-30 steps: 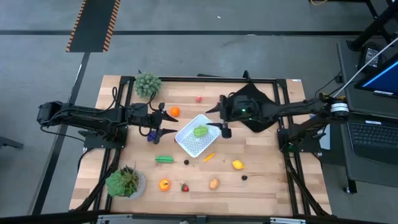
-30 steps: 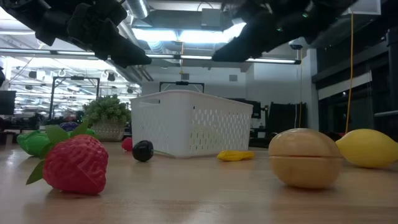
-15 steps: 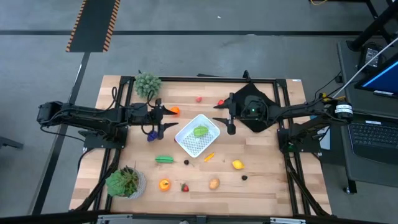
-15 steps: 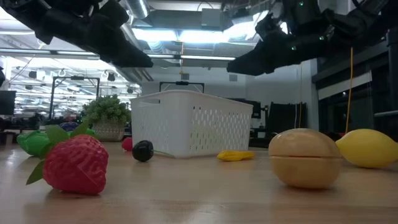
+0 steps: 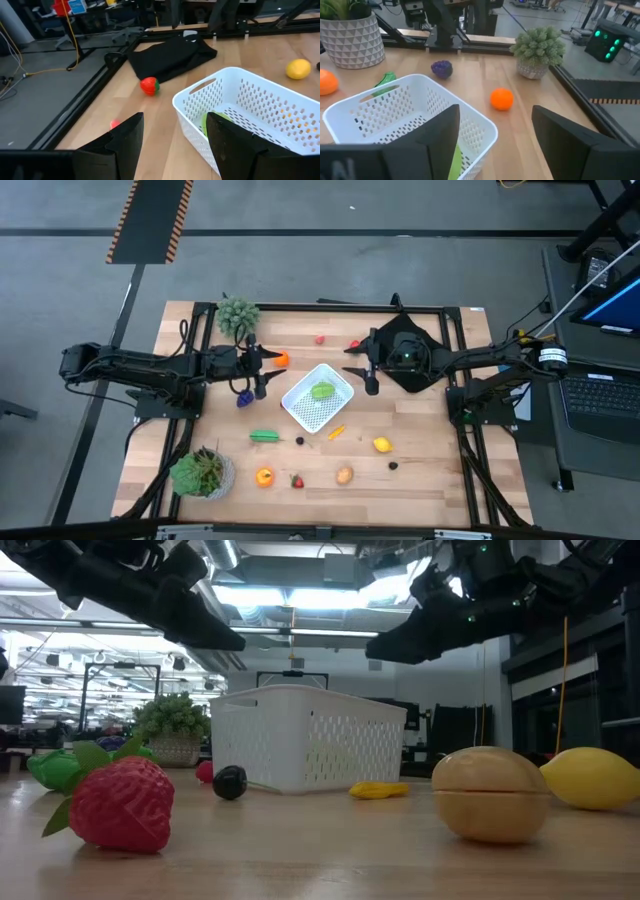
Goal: Pick and placing Produce into tupperware
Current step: Put the pumpkin into the white bin
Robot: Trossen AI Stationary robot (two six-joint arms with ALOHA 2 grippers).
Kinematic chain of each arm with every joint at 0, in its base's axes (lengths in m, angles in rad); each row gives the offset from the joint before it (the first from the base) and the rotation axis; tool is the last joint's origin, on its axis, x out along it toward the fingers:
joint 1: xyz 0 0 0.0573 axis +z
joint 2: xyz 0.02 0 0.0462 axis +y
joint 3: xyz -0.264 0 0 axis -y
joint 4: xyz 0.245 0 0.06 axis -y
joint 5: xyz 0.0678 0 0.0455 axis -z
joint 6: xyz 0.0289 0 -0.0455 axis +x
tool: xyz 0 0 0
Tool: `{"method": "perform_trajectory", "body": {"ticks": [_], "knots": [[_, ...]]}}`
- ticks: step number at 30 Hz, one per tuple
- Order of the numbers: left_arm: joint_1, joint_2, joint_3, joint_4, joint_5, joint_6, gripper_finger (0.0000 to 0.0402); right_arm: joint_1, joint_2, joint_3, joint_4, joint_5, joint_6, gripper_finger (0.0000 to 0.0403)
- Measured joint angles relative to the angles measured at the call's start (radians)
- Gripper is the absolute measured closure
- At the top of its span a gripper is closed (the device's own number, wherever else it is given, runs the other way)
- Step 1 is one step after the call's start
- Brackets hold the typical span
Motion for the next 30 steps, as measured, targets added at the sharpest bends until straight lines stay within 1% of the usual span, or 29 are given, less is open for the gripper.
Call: {"method": "perform_trajectory", "body": {"ticks": [9,17,20,25,30], "knots": [[0.013,0.000,0.000,0.010,0.000,0.007,0.0193,0.000,0.000,0.000,-0.054,0.000,0.040,0.0153],[0.043,0.000,0.000,0.009,0.000,0.040,0.0193,0.000,0.000,0.000,-0.055,0.000,0.011,0.0153],[0.068,0.000,0.000,0.008,0.000,0.007,0.0193,0.000,0.000,0.000,-0.055,0.000,0.004,0.0153],[0.129,0.000,0.000,0.008,0.000,-0.094,0.0193,0.000,0.000,0.000,-0.055,0.000,0.004,0.0153],[0.170,0.000,0.000,0.025,0.000,-0.095,0.0193,0.002,0.000,0.000,-0.056,0.000,0.010,0.0153]]}}
